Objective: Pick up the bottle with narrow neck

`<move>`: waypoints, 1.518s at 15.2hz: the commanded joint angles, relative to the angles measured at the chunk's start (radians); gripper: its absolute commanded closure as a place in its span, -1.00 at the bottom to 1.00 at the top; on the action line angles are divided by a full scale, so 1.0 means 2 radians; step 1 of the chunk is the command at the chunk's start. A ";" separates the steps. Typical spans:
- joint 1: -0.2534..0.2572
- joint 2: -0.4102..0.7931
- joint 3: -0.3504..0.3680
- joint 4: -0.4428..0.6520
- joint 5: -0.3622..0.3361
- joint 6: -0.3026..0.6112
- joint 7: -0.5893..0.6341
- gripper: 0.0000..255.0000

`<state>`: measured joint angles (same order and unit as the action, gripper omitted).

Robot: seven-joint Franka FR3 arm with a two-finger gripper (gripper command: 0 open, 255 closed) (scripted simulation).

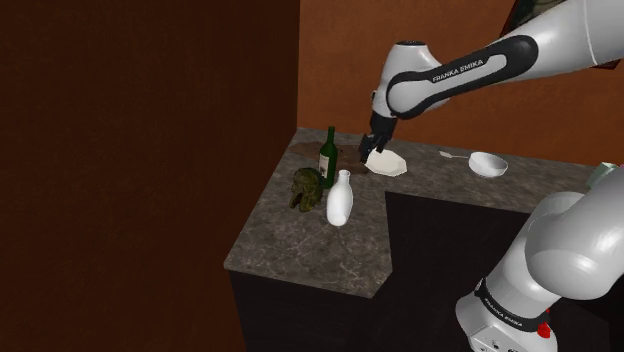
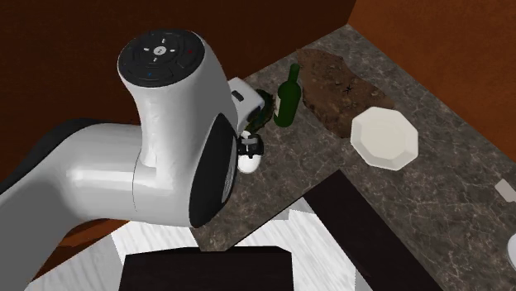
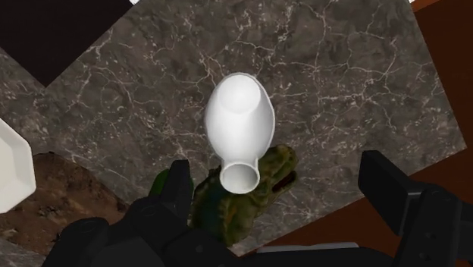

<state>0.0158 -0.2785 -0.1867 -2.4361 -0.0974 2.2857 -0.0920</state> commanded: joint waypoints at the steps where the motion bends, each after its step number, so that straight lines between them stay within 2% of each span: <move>1: 0.003 0.039 -0.007 0.011 0.011 0.028 -0.013 -1.00; 6: 0.008 0.139 -0.020 0.048 0.055 0.088 -0.057 -1.00; 11: -0.001 0.235 -0.015 0.098 0.108 0.127 -0.106 -1.00; 20: -0.007 0.275 -0.006 0.092 0.129 0.172 -0.121 -1.00; 21: -0.007 0.275 -0.006 0.092 0.128 0.172 -0.121 1.00; 23: -0.007 0.275 -0.006 0.092 0.129 0.172 -0.122 1.00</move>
<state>0.0017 0.2702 -0.1988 -2.2516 0.1596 2.6295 -0.3348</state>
